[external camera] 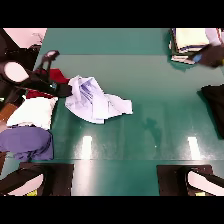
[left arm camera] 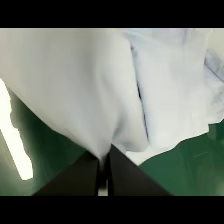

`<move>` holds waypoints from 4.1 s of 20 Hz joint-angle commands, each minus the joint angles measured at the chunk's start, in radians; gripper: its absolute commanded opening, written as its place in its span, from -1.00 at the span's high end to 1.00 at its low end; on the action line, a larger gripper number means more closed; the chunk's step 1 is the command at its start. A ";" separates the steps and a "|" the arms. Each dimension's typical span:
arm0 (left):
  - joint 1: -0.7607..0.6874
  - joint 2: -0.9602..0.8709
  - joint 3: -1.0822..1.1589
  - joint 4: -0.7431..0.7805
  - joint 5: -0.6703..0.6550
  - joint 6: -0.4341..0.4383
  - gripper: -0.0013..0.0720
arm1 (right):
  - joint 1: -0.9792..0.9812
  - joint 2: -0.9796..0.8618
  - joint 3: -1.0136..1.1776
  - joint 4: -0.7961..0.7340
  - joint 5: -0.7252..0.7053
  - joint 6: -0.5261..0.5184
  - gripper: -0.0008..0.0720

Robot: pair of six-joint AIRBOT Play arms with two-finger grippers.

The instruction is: Fold the shirts.

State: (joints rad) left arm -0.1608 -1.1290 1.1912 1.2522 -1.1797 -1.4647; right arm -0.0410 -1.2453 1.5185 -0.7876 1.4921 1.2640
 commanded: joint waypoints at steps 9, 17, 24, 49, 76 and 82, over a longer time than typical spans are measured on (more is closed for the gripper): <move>0.000 0.026 0.077 0.079 -0.096 0.006 0.88 | 0.360 -0.457 -0.275 0.039 -0.272 -0.043 -0.32; 0.000 0.026 0.077 0.079 -0.096 0.006 0.88 | 0.466 -0.664 -0.015 0.035 -0.289 -0.037 -0.31; 0.000 0.029 0.079 0.082 -0.094 0.019 0.88 | 0.457 -0.682 0.128 0.025 -0.200 -0.034 0.93; 0.000 0.280 0.856 -0.205 -0.276 0.021 0.88 | -0.239 0.335 0.584 -0.224 -0.312 0.056 0.93; 0.078 -0.322 0.136 -0.072 0.157 0.129 -0.84 | 0.071 -0.504 0.480 -0.304 -0.256 0.078 -0.25; 0.343 -0.242 0.116 -0.072 -0.216 0.138 -0.84 | -0.011 -0.303 0.195 -0.288 -0.039 0.040 -0.19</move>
State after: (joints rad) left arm 0.0772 -1.4128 1.3365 1.1786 -1.2358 -1.3331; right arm -0.0204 -1.6382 1.8503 -1.0908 1.3548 1.3231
